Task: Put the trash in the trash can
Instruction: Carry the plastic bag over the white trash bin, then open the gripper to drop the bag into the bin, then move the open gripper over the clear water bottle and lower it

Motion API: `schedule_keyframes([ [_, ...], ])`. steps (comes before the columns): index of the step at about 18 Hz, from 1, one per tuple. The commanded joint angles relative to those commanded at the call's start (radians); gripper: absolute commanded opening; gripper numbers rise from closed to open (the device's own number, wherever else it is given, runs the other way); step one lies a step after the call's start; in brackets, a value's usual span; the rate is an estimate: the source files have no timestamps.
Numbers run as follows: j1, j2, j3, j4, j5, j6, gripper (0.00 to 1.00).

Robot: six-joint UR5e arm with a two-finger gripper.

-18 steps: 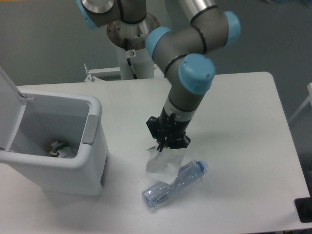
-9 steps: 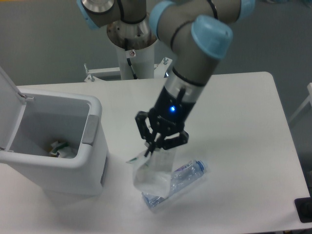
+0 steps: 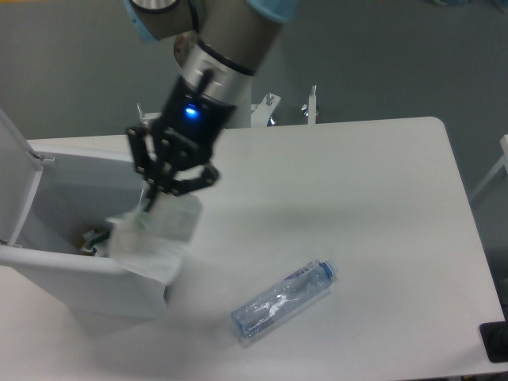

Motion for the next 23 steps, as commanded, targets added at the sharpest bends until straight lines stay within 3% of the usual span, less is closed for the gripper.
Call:
schedule_keyframes([
  [2, 0.0, 0.009, -0.006, 0.002, 0.0, -0.013, 0.06],
  [3, -0.002, 0.008, -0.006, 0.003, -0.001, -0.005, 0.3],
  [4, -0.002, 0.003, -0.006, 0.02, -0.002, -0.002, 0.82],
  [5, -0.002, 0.0, -0.009, 0.043, 0.0, -0.005, 1.0],
  [11, -0.002, -0.029, 0.015, 0.115, 0.002, -0.002, 1.0],
  [15, 0.02, -0.155, 0.142, 0.207, 0.044, -0.002, 1.0],
  [18, 0.028, -0.25, 0.196, 0.215, 0.156, 0.016, 1.0],
  [23, 0.064, -0.354, 0.216, 0.212, 0.403, 0.228, 1.0],
])
